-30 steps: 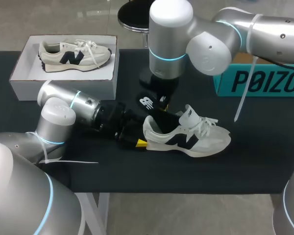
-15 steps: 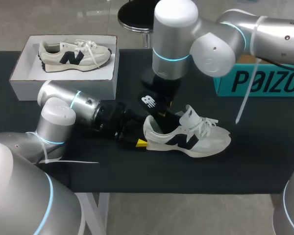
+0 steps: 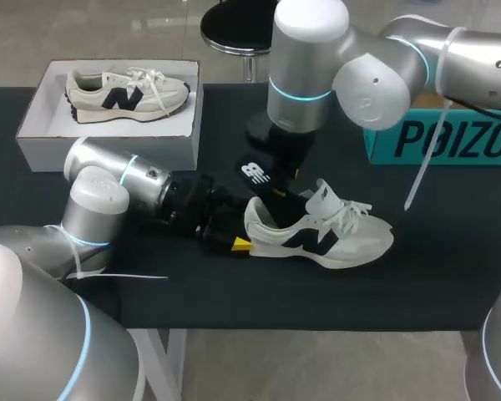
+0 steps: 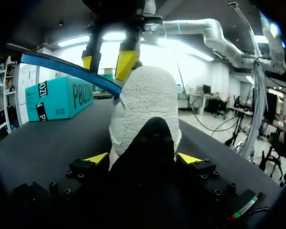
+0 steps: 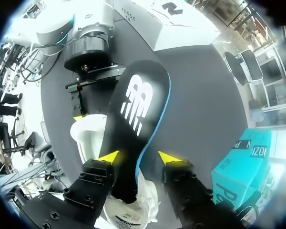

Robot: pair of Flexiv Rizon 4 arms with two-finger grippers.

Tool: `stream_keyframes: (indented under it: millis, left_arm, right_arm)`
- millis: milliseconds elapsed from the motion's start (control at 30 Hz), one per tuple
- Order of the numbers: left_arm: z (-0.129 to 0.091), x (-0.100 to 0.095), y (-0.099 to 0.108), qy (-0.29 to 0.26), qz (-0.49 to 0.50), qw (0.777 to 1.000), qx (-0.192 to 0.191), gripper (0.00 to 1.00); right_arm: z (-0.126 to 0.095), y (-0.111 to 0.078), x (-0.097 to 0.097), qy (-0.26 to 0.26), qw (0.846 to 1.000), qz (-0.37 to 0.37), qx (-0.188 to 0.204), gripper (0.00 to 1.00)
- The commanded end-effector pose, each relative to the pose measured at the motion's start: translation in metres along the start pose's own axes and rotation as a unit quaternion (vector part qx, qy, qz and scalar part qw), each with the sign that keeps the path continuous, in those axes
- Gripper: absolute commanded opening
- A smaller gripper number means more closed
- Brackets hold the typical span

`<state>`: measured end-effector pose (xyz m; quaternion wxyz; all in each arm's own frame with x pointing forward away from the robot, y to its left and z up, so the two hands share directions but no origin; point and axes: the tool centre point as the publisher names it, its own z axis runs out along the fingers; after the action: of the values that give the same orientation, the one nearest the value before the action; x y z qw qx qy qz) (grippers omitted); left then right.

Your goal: Take the shoe out of the shoebox, open the shoe tongue, remove and reinsert the insole, then place the shoe into the shoebox

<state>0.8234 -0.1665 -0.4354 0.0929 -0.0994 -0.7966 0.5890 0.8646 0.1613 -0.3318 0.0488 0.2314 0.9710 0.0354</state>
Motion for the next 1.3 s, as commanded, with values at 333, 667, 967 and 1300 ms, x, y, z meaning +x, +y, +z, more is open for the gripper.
stream_keyframes:
  millis: [333, 667, 967, 1300]
  left_arm:
    - [0.002, 0.000, 0.002, -0.001, 0.000, 1.000, -0.001, 0.00]
    - [0.002, 0.000, 0.002, -0.001, 0.000, 1.000, -0.001, 0.00]
    - [0.002, 0.000, 0.002, -0.001, 0.000, 1.000, -0.001, 0.00]
    - [0.002, 0.000, 0.002, -0.001, 0.000, 1.000, -0.001, 0.00]
  right_arm:
    - [0.008, 0.006, 0.002, 0.006, 1.000, -0.002, 0.004, 0.53]
    - [0.012, 0.006, 0.003, 0.031, 0.999, 0.012, -0.038, 0.62]
    - [0.012, 0.010, 0.002, 0.045, 0.998, 0.008, -0.040, 0.78]
    - [0.014, 0.011, 0.003, 0.042, 0.998, 0.002, -0.045, 0.00]
